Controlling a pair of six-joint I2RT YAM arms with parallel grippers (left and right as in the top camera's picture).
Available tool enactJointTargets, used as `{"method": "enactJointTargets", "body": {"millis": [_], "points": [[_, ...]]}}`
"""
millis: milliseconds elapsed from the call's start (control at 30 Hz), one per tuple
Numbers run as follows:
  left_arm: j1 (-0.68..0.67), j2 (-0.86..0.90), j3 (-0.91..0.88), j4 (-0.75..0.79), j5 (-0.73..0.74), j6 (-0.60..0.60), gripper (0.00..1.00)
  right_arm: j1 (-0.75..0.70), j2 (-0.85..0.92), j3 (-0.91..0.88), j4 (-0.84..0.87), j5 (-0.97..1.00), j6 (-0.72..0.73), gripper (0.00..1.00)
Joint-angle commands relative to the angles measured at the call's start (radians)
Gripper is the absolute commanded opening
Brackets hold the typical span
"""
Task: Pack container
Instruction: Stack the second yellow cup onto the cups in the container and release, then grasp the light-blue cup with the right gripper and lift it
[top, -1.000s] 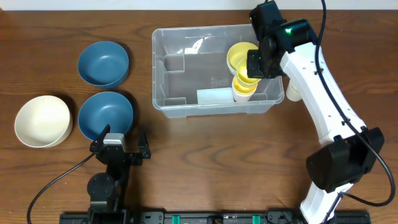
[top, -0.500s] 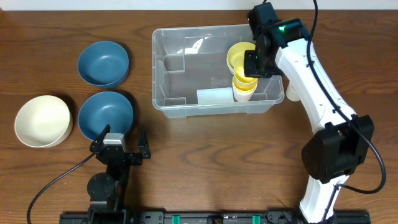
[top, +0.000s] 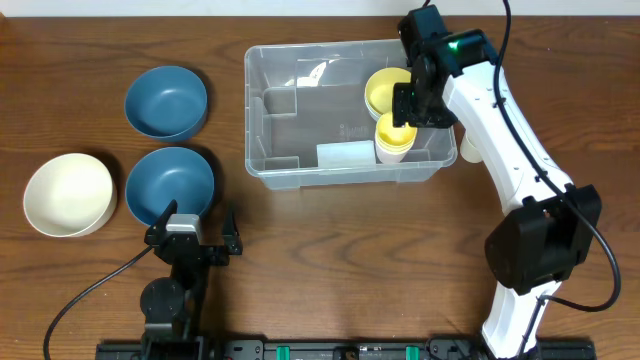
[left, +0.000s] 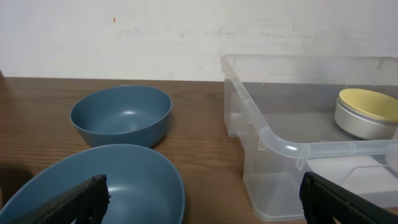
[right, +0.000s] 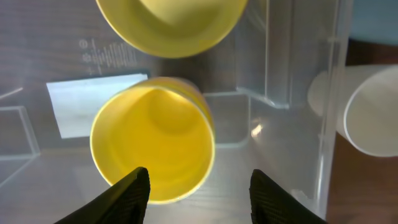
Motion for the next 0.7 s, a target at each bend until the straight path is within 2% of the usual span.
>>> {"method": "enactJointTargets", "body": {"millis": [0,167,433,667], "points": [[0.005,-0.006,-0.017,-0.035,0.014,0.013,0.98,-0.039,-0.033,0.117,-0.039,0.002,-0.002,0.54],[0.005,-0.006,-0.017,-0.035,0.014,0.013,0.98,-0.169,-0.04,0.267,-0.114,0.002,-0.005,0.61],[0.005,-0.006,-0.017,-0.035,0.014,0.013,0.98,-0.395,0.012,0.26,-0.07,-0.021,-0.066,0.66],[0.005,-0.006,-0.017,-0.035,0.015,0.013,0.98,-0.473,0.156,0.259,0.003,-0.035,-0.073,0.66]]}}
